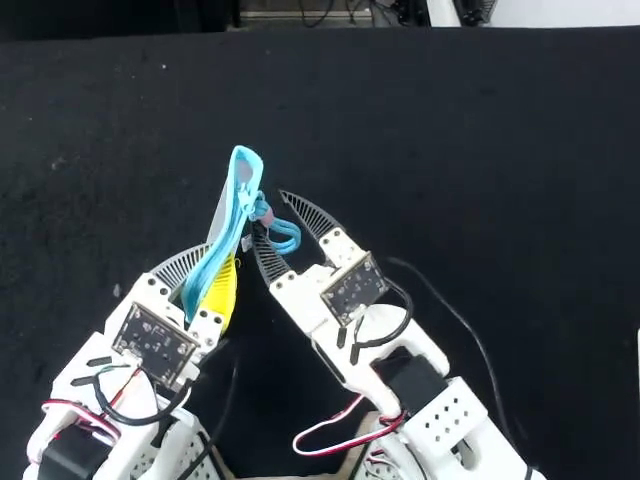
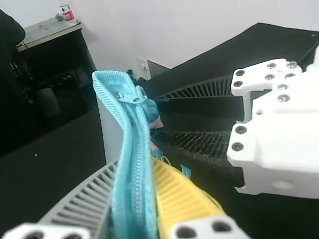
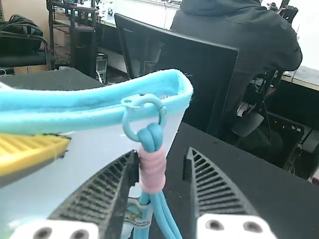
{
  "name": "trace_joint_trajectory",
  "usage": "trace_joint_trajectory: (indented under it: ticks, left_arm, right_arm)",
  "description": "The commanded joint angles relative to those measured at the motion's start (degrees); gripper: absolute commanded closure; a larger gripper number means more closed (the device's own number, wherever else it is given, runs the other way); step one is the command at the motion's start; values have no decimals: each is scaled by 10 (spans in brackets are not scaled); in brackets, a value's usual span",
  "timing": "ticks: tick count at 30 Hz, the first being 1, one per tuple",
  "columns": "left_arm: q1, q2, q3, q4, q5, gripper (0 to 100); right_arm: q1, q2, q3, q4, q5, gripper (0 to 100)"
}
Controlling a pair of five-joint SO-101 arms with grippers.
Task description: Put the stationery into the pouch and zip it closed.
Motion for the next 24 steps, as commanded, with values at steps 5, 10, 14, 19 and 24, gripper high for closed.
trace_joint_trajectory:
  ticks: [5,10,14,19,24]
  left_arm:
    - [-1,4,20,21,-10,970]
    - [0,4,24,21,-10,970]
    - [34,4,26,35,-11,970]
    - [58,4,27,41,-11,970]
    - [58,4,27,41,-11,970]
  right_arm:
    - [-50,-10,-5,-4,6,850]
    - [-48,-10,-16,14,6,849]
    - [-48,-10,-16,11,6,850]
    - [-48,-11,-18,10,5,853]
    - [-39,-15,-20,10,4,853]
